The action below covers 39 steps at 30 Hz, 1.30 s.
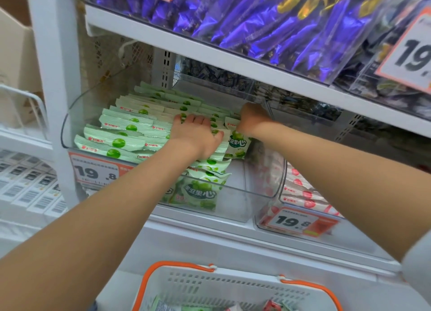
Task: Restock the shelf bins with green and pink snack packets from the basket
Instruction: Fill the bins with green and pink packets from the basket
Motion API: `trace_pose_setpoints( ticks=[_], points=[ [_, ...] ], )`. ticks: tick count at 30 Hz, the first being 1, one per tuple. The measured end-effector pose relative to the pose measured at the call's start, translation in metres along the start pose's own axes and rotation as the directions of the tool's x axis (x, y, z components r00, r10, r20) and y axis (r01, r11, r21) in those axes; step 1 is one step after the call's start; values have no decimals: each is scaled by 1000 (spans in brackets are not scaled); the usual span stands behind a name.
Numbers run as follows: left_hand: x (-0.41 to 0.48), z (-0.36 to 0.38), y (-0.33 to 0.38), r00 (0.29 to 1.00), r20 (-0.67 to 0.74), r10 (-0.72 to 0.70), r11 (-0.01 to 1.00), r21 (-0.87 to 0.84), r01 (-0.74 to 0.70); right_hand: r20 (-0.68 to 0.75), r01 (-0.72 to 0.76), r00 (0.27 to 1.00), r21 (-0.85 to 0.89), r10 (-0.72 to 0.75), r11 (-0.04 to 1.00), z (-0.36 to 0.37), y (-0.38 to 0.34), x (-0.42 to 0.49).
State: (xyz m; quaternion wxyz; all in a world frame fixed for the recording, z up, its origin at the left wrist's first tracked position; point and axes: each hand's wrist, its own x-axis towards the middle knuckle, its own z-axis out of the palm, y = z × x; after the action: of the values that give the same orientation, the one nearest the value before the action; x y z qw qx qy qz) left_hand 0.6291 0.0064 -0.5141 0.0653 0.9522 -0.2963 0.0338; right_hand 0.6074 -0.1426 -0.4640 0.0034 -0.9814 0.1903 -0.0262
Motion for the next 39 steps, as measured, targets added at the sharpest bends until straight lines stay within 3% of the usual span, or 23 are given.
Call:
trace_pose_setpoints(
  ticks=[6, 10, 14, 17, 20, 23, 26, 30, 32, 36, 39],
  points=[
    [-2, -2, -2, 998, -61, 0, 996, -90, -6, -79, -9, 997, -18, 7, 1000, 0, -3, -10],
    [-30, -21, 9, 967, -254, -27, 989, -148, -11, -152, 134, 978, -70, -143, 989, -11, -5, -64],
    [-88, -41, 34, 951, -302, -70, 969, -246, -6, -192, 263, 951, 88, -243, 961, -14, 1, -133],
    [-136, -34, 53, 978, -192, -79, 966, -256, 28, -226, 309, 939, 237, -257, 921, -1, 17, -182],
    [-177, 0, 66, 990, 81, -117, 944, -300, 136, -168, 279, 957, 315, -236, 907, 36, 40, -228],
    [-207, 57, 65, 927, 356, -114, 957, -212, 199, 22, 192, 978, 312, -209, 930, 94, 66, -266],
    [-225, 112, 54, 855, 516, -50, 980, -140, 142, 236, 98, 956, 295, -172, 950, 161, 93, -301],
    [-234, 170, 39, 792, 604, -88, 991, -30, 133, 541, -39, 832, 282, -125, 959, 241, 116, -334],
    [-242, 199, 33, 756, 641, -131, 989, 37, 140, 617, -143, 782, 309, -84, 940, 269, 116, -342],
    [-259, 257, 20, 737, 672, -73, 974, 209, -93, 645, -245, 762, 370, -57, 896, 302, 112, -345],
    [-263, 283, 17, 743, 667, 57, 872, 330, -363, 656, -284, 753, 390, -49, 876, 312, 112, -347]
  ],
)
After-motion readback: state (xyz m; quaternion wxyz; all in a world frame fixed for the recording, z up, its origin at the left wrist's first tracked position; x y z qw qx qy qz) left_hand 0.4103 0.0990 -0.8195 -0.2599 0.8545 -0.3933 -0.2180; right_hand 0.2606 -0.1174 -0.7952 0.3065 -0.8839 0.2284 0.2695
